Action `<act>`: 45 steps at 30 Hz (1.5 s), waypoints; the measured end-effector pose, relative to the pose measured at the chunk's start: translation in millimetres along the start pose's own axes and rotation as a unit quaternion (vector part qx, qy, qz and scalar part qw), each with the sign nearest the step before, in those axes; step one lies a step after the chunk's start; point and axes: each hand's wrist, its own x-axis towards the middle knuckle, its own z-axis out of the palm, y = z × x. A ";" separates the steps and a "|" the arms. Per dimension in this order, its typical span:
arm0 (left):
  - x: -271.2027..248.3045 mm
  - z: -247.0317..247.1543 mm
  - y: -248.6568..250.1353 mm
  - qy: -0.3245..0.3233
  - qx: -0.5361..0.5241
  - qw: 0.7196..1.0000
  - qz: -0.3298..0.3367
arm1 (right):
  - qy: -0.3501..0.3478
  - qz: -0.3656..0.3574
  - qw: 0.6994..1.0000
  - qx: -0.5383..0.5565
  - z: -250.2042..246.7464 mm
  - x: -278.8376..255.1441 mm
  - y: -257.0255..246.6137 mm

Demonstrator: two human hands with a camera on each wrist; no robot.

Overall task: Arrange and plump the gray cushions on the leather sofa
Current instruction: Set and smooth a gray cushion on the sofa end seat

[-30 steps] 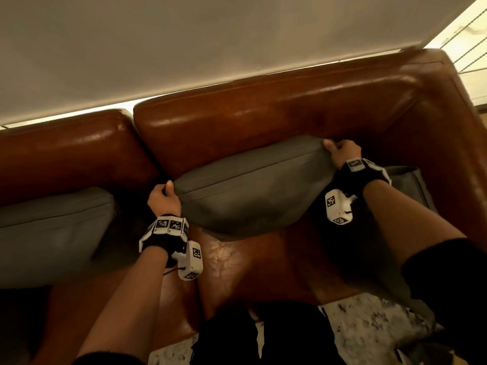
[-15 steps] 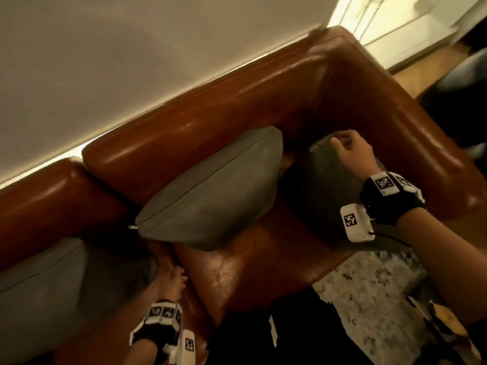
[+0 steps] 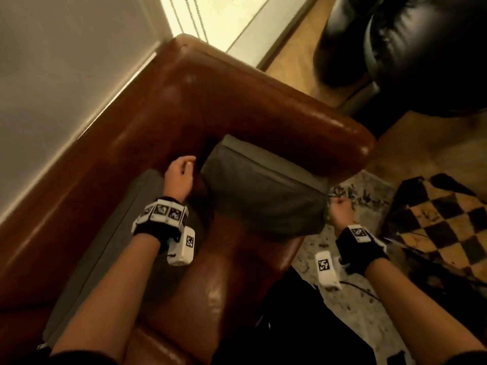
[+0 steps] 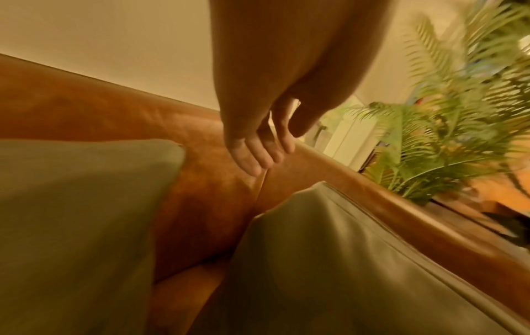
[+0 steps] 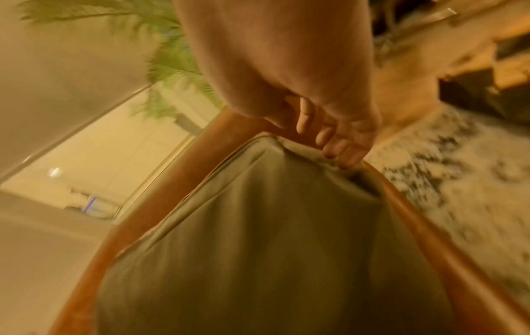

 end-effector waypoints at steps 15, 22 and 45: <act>117.8 59.9 -8.1 -0.235 0.239 0.933 -0.131 | -0.205 -0.122 0.964 -0.122 16.1 -12.6 -12.5; 96.9 71.4 -5.8 -0.125 0.185 0.967 -0.125 | -0.091 -0.119 0.973 -0.173 44.4 -14.5 -10.0; 60.2 48.4 33.1 -0.019 -0.046 0.967 -0.249 | -0.102 0.097 0.931 0.337 -46.3 -21.9 37.8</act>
